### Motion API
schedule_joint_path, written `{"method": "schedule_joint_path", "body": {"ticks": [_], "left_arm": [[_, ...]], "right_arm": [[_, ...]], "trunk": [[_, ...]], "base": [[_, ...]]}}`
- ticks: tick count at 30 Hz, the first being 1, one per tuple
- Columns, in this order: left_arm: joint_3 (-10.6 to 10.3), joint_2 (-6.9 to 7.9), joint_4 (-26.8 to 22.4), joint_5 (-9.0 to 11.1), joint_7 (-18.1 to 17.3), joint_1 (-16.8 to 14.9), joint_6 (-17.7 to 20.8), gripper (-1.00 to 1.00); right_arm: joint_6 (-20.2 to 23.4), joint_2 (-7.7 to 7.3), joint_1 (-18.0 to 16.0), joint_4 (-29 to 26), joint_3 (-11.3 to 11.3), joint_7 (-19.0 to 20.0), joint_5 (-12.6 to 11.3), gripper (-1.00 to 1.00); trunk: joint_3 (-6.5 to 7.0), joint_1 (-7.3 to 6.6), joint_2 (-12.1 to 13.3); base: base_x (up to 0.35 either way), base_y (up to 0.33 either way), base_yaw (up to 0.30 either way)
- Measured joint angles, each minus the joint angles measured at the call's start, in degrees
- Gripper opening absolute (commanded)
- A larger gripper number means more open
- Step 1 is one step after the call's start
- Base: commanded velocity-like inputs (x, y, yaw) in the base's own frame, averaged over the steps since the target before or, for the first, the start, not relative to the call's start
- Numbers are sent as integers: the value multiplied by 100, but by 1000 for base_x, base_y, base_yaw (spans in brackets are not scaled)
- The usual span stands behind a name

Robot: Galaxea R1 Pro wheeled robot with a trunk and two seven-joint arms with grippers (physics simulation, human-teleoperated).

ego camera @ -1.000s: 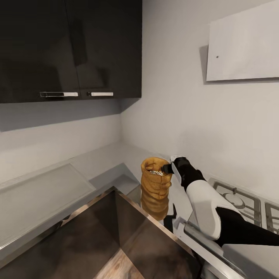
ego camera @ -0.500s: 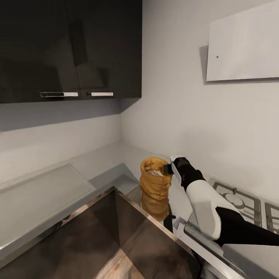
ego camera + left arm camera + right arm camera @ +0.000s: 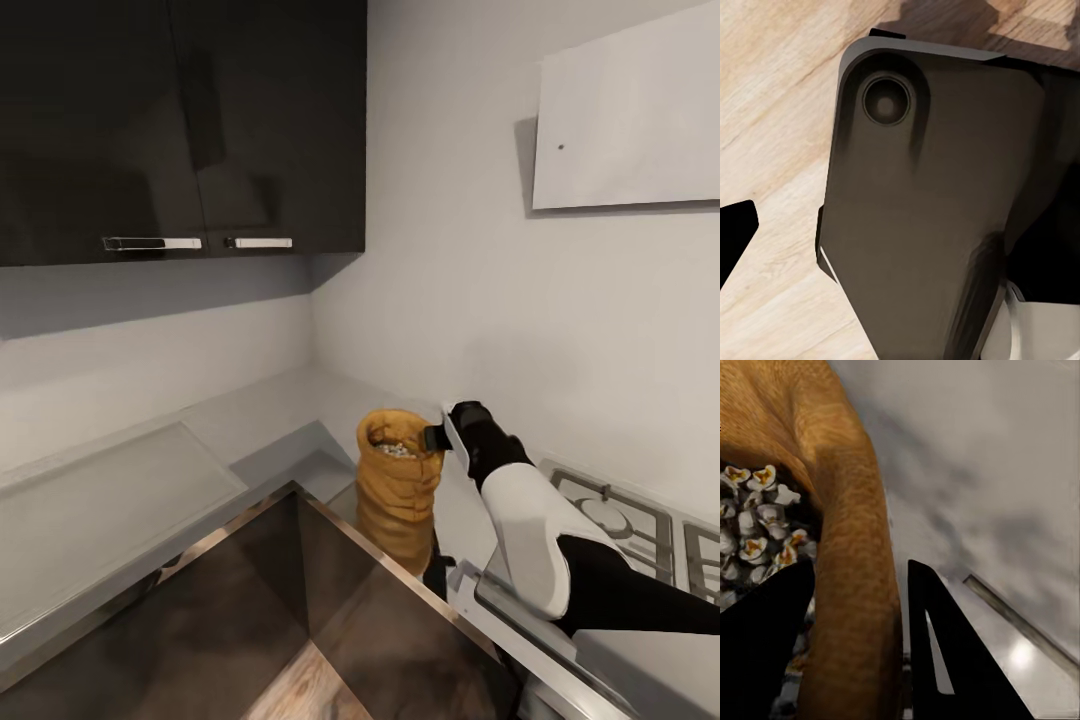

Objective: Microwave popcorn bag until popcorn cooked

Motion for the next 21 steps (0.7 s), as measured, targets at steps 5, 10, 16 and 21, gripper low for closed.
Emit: {"method": "schedule_joint_path", "body": {"ticks": [5,10,16,21], "left_arm": [[0,0,0,0,0,0,-5,100],[0,0,0,0,0,1,-6,100],[4,-19,0,25,37,-2,12,100],[-12,-51,0,-27,51,-1,42,100]], "right_arm": [[1106,28,0,-982,-3,11,17,-100],[1733,23,1,-1346,-6,21,-9,-100],[1746,21,0,-2256,-14,64,-8,-100],[1745,24,1,-2596,-16,74,-20,-100]], "trunk": [[0,0,0],[0,0,0],[0,0,0],[0,0,0]], "base": [[0,0,0],[0,0,0],[0,0,0],[0,0,0]]}}
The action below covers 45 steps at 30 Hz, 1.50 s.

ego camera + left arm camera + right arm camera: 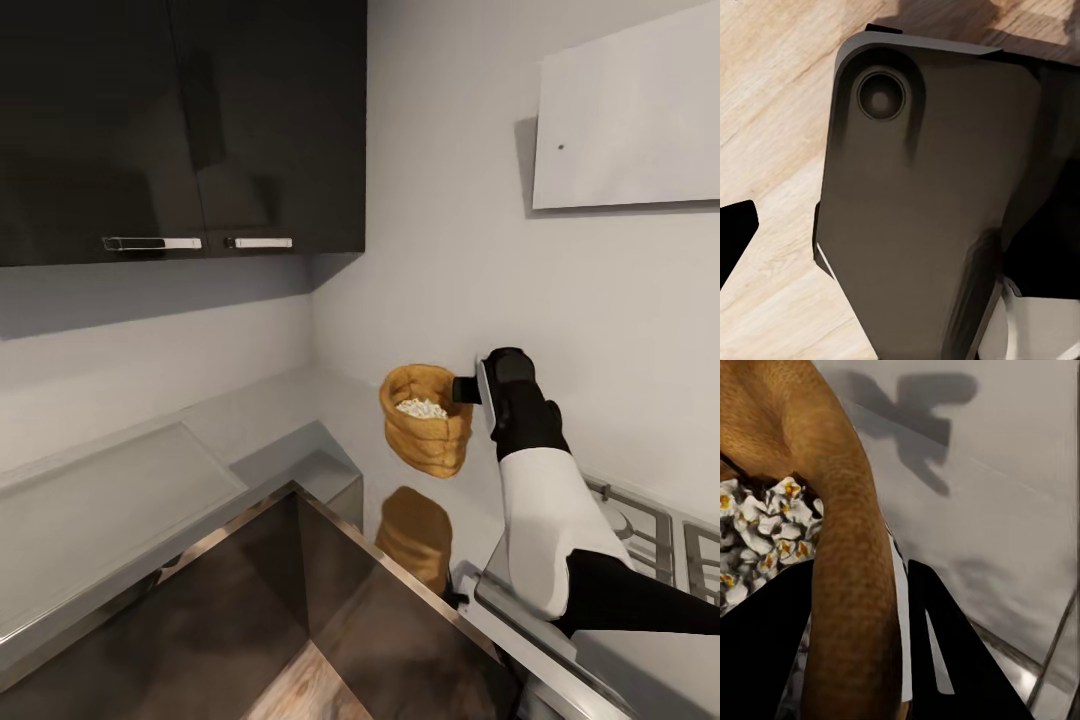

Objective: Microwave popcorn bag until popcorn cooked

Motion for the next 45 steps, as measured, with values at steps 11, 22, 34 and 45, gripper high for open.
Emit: {"method": "schedule_joint_path", "body": {"ticks": [11,22,34,45], "left_arm": [[-5,5,0,1,-6,0,-46,100],[4,7,0,37,-6,0,-49,100],[4,8,0,46,-9,0,-48,100],[4,8,0,46,-9,-1,-48,100]], "right_arm": [[0,3,1,-20,-6,23,-16,-100],[-1,-21,1,-29,1,80,-15,-100],[-1,-12,0,-29,6,80,-10,-100],[-1,-29,0,-29,9,80,-10,-100]], "trunk": [[0,3,1],[0,3,1],[0,4,0],[0,4,1]], "base": [[-238,0,0],[-345,31,0],[-345,95,0],[-345,96,0]]}}
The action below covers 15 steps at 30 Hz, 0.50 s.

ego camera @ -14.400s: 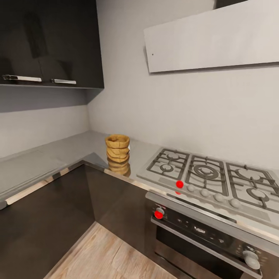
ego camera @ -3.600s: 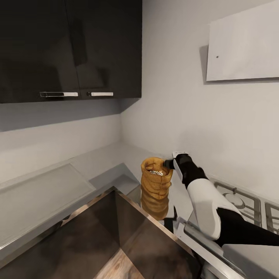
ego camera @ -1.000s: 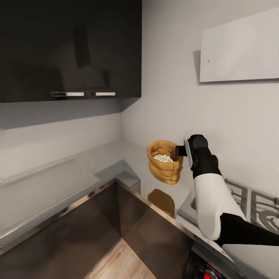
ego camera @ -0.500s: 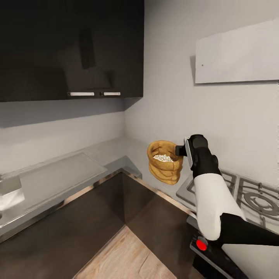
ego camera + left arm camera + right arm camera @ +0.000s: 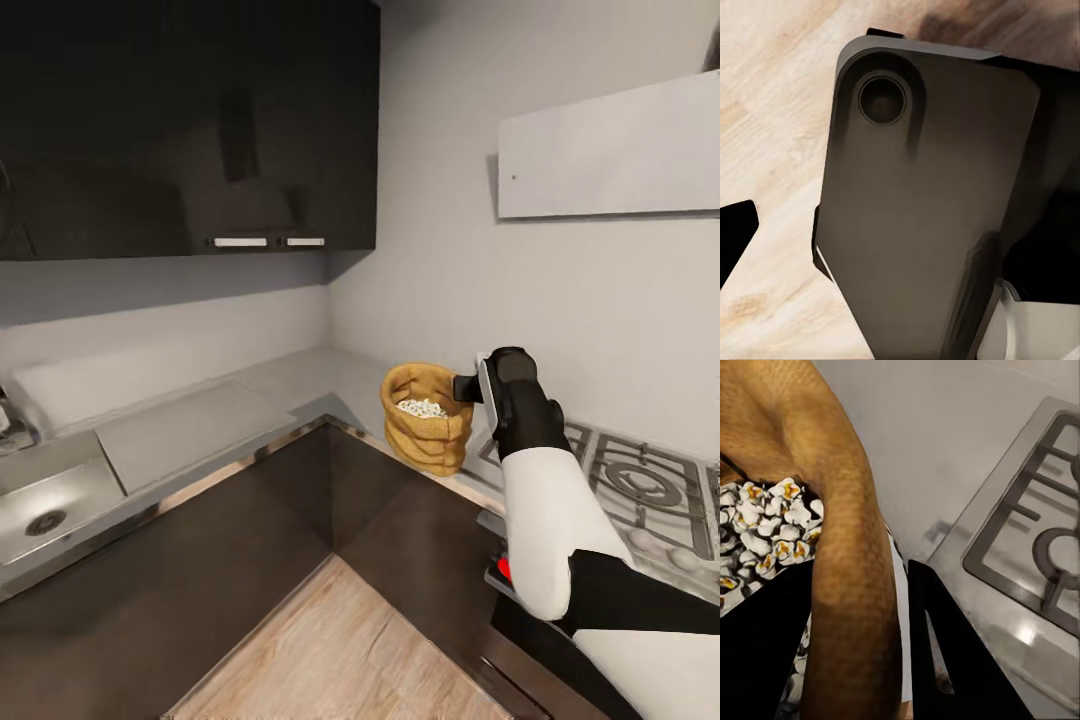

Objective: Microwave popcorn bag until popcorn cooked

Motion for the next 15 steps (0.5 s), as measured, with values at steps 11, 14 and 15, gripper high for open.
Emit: {"method": "schedule_joint_path", "body": {"ticks": [11,14,15], "left_arm": [[7,0,1,1,0,3,0,100],[8,0,0,1,1,0,0,100],[8,0,0,1,1,0,0,100]], "right_arm": [[0,1,0,0,9,0,1,-100],[0,5,0,0,9,0,-2,-100],[0,8,0,0,14,0,-1,-100]], "trunk": [[0,0,0],[0,0,0],[0,0,0]], "base": [[-345,79,0],[-346,3,0],[-346,1,0]]}}
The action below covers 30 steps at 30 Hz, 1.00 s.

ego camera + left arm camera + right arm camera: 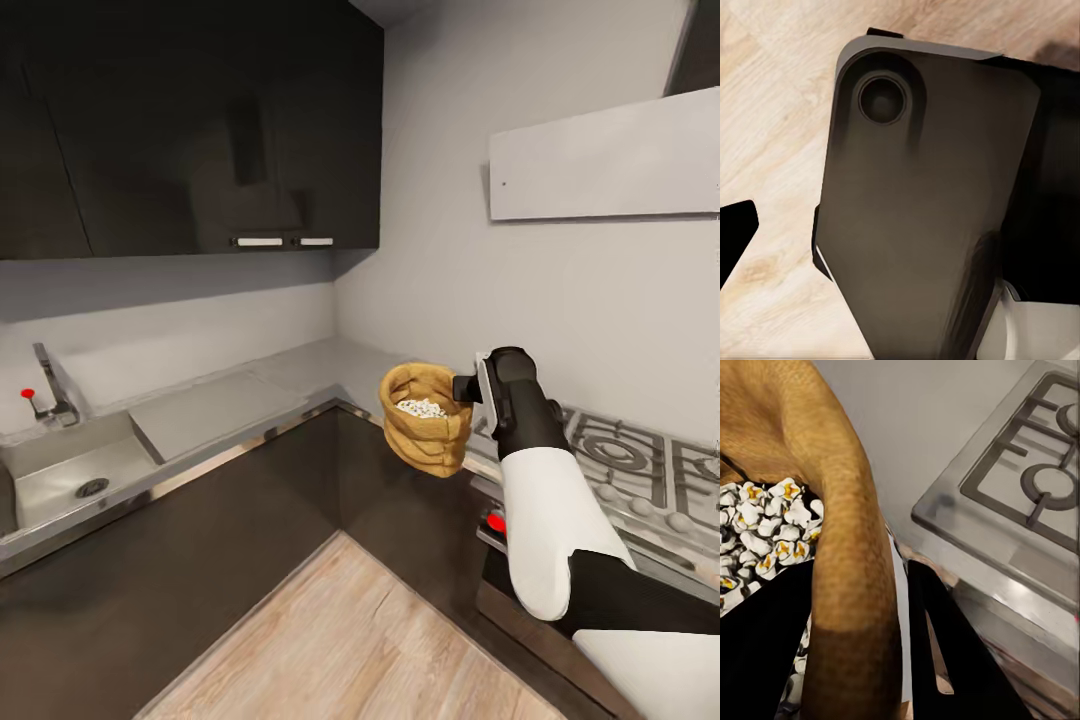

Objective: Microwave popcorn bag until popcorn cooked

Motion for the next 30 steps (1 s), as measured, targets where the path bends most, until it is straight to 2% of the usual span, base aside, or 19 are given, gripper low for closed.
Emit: {"method": "schedule_joint_path", "body": {"ticks": [22,26,30], "left_arm": [[0,0,0,0,0,1,0,100],[0,0,0,0,0,1,0,100],[-2,0,1,-6,-1,4,-1,100]], "right_arm": [[0,11,0,12,-7,1,14,-100],[0,-1,13,141,-12,0,-9,-100],[1,-7,191,394,-11,0,-24,-100]], "trunk": [[0,0,0],[0,0,0],[-1,0,1]], "base": [[-345,0,0],[-346,0,0],[-345,0,0]]}}
